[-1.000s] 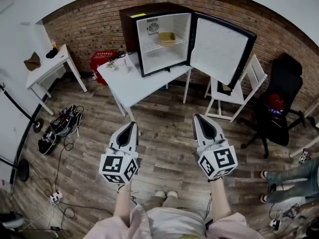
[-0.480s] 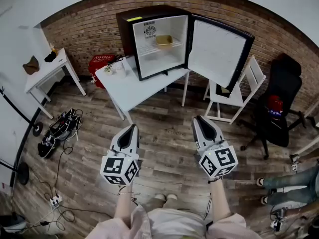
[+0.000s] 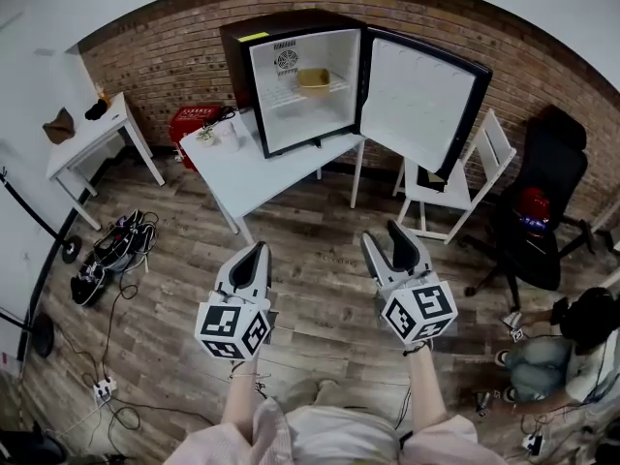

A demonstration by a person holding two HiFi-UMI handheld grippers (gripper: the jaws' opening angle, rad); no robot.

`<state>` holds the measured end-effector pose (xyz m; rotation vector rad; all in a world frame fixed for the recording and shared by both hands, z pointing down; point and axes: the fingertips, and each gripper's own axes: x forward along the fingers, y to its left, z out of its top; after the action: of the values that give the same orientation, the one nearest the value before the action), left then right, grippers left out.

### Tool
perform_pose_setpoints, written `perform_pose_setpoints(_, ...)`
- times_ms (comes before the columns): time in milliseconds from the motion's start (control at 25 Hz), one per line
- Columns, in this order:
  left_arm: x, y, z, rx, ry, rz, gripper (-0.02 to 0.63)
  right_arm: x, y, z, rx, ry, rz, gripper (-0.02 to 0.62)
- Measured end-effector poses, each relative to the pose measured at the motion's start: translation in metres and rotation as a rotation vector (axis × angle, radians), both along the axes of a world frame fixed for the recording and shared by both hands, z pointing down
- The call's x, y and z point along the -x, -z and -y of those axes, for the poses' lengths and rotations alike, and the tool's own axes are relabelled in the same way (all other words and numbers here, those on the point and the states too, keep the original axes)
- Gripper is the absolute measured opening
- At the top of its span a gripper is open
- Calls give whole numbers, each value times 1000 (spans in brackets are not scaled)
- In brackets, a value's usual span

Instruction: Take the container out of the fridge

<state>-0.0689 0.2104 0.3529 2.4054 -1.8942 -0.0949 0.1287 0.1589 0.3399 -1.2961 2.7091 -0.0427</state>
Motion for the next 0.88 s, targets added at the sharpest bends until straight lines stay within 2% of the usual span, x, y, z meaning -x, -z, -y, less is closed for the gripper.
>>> perform_pose_setpoints(160, -4, -5, 4, 14, 5, -1, -8, 1, -3, 7, 6, 9, 9, 234)
perform_pose_setpoints(520, -2, -14, 32, 42, 6, 1, -8, 6, -16, 36, 36, 19, 5, 253)
perform_pose_setpoints(680, 4, -22, 58, 48, 7, -10, -8, 9, -22, 62, 68, 18, 38, 252)
perform_pose_setpoints(880, 17, -25, 109, 46, 4, -14, -8, 22, -32, 110, 77, 28, 17, 252)
